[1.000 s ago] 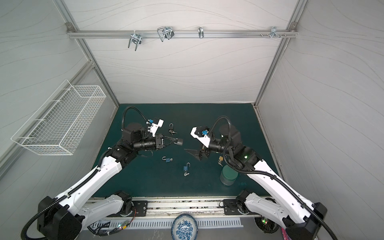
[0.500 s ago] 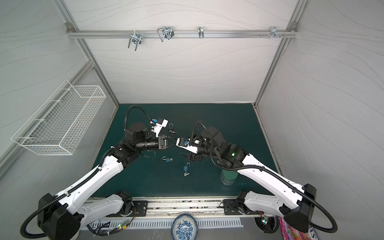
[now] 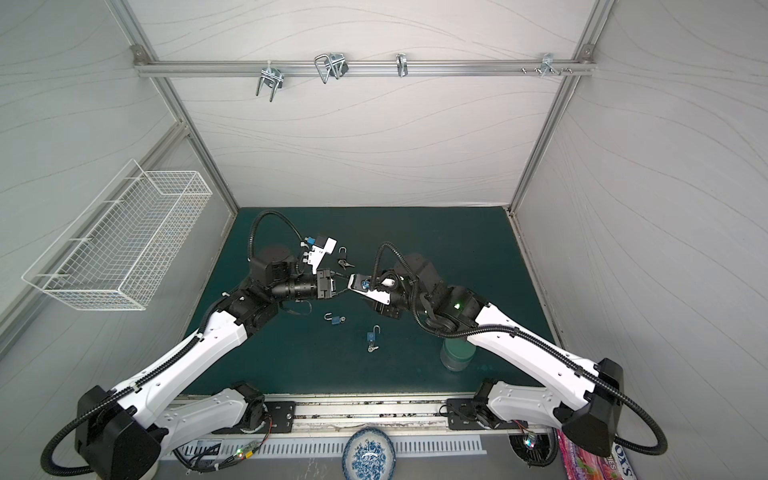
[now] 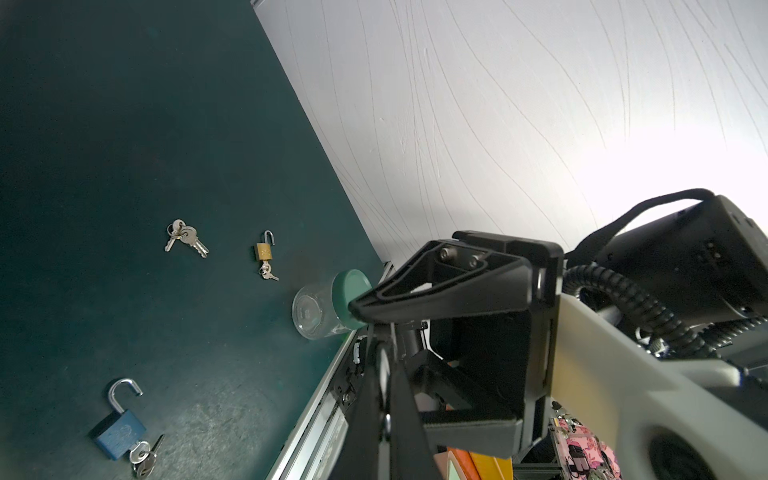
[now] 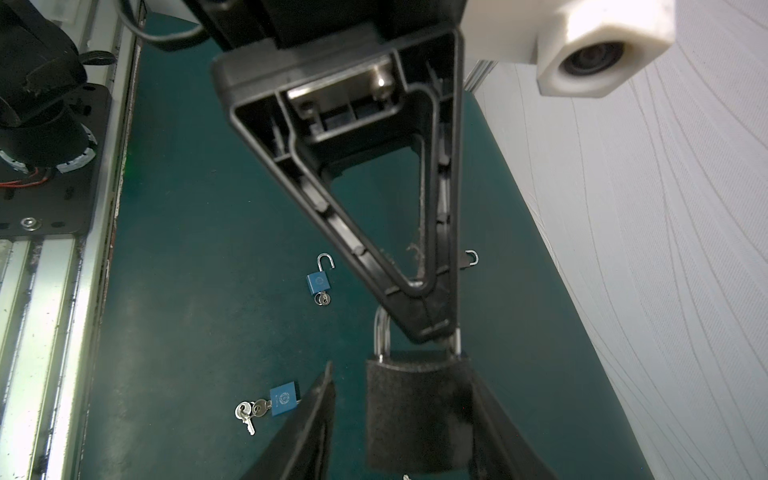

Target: Lock with the key

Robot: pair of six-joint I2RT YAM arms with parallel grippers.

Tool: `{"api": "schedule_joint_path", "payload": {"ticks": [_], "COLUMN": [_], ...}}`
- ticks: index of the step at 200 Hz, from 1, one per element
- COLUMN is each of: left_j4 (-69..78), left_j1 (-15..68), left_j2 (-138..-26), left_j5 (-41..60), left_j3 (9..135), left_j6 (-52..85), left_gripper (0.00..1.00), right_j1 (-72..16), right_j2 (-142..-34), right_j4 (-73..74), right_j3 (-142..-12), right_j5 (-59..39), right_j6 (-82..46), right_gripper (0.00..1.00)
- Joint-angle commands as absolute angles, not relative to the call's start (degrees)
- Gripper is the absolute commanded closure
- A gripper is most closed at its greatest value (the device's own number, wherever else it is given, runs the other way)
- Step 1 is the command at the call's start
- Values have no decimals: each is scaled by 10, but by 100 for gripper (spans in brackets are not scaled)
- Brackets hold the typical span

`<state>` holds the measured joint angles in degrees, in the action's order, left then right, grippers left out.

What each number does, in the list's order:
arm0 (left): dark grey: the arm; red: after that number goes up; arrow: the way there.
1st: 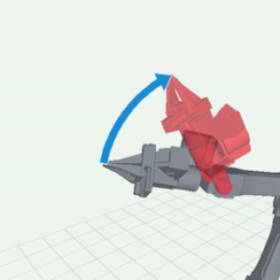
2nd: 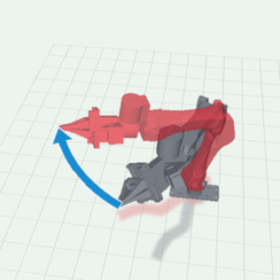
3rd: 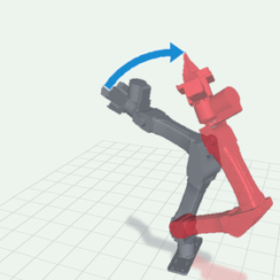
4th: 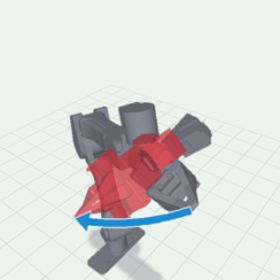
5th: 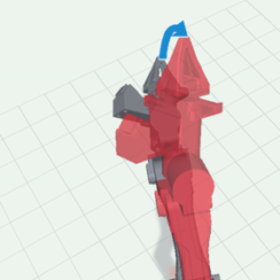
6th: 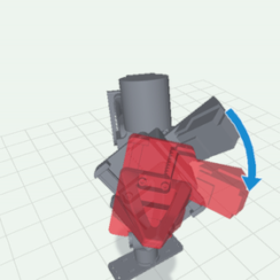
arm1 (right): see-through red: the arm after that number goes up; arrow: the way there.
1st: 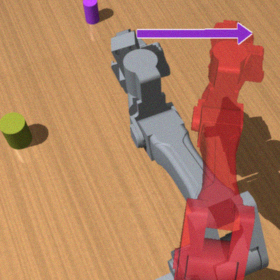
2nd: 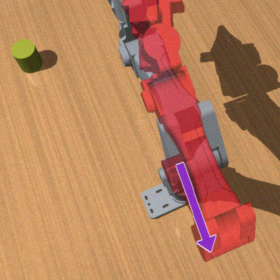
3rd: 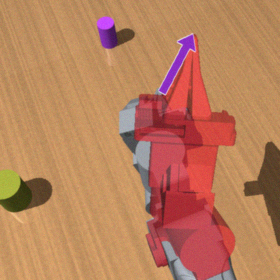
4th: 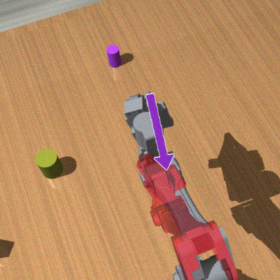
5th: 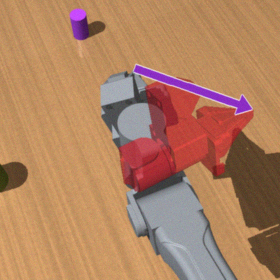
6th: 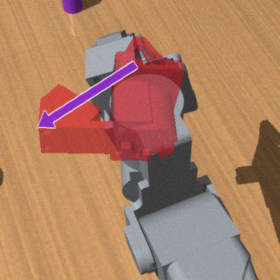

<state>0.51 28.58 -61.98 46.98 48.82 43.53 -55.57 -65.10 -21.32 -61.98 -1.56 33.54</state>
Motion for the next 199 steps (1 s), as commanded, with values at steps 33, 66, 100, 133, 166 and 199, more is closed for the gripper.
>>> {"api": "schedule_joint_path", "payload": {"ticks": [33, 66, 100, 133, 166, 199], "left_j4": [35, 41, 28, 24, 18, -23], "left_j1": [289, 290, 290, 290, 290, 289], "left_j2": [-617, -616, -611, -608, -605, -604], "left_j5": [474, 473, 470, 463, 458, 425], "left_j3": [506, 503, 502, 498, 495, 501], "left_j6": [436, 441, 432, 431, 428, 399], "left_gripper": [100, 100, 100, 100, 100, 84], "right_j1": [-562, -565, -566, -569, -572, -572], "right_j2": [-649, -649, -644, -645, -641, -636], "right_j4": [-192, -195, -193, -197, -205, -209], "right_j3": [-631, -633, -631, -632, -630, -616], "right_j5": [-14, -16, -14, -14, -13, -5], "right_j6": [345, 338, 335, 330, 324, 298], "right_gripper": [52, 53, 63, 68, 83, 100]}}
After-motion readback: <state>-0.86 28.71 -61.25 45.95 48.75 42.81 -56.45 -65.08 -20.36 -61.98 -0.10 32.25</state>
